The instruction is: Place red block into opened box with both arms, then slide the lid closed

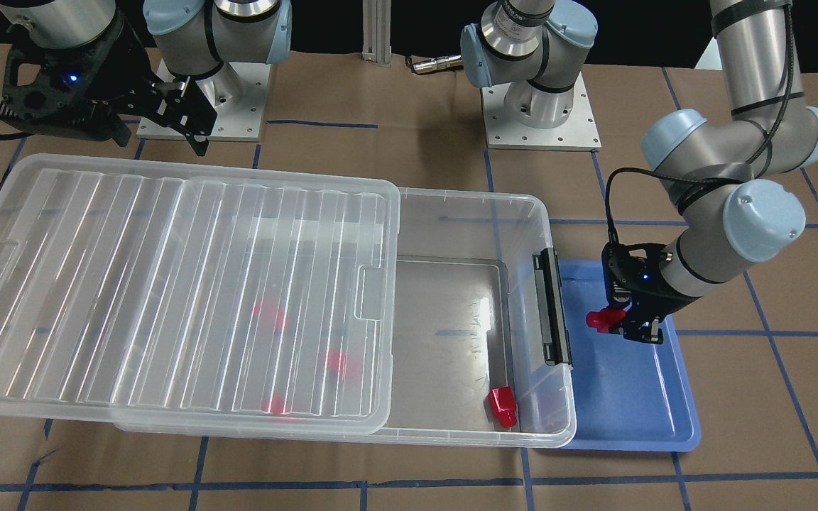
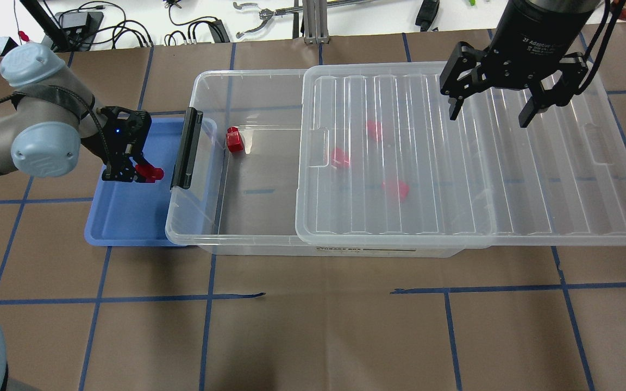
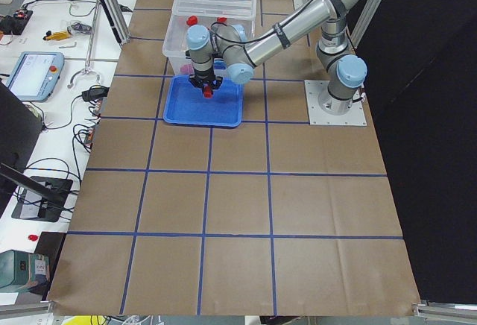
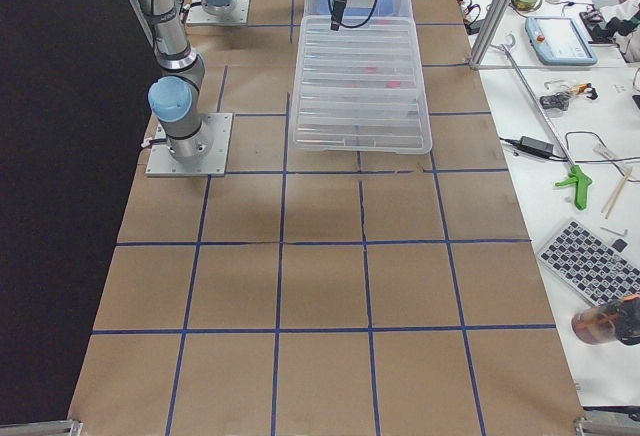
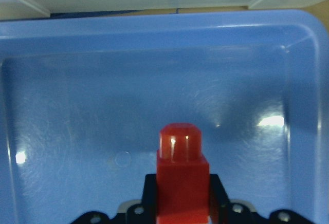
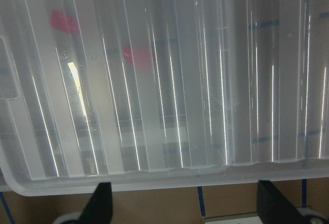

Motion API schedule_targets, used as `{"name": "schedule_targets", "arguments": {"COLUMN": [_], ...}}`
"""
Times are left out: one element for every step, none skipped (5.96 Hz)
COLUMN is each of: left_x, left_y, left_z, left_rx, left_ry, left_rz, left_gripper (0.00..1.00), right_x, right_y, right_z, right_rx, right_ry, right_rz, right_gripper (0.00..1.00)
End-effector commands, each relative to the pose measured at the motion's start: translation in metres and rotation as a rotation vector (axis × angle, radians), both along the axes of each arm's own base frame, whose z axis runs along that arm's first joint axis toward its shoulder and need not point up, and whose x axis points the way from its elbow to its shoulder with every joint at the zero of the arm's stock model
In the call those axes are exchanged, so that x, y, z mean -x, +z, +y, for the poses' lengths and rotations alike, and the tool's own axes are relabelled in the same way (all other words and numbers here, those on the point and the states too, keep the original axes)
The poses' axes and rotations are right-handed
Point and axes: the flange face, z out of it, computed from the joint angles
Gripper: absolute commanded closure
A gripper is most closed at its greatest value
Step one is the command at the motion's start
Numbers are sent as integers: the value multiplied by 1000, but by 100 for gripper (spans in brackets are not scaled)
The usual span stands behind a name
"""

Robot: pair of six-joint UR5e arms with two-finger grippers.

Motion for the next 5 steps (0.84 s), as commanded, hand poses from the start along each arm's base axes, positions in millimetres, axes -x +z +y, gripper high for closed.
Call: {"name": "schedule_targets", "arguments": {"left_x": [11,21,60,103,143], "left_y": [98,118,136,139,136], "left_z": [22,25,33,35,34], "left_rx": [-43,-41,-32,-37,-37], "left_ry": [48,134,162,203,221], "left_rz": [5,8,-2,-14,-27], "left_gripper": [93,94,95,95,95], "right_x": [1,4,4,4,5], "right_y": [-1,0,0,-3,-5], "right_z": [1,1,0,-2,-4], "right_rx": [-1,2,2,-1,-3], "right_ry": [1,6,5,8,14], "right_rz": [7,44,44,42,44], "right_gripper": [0,0,0,0,0]}}
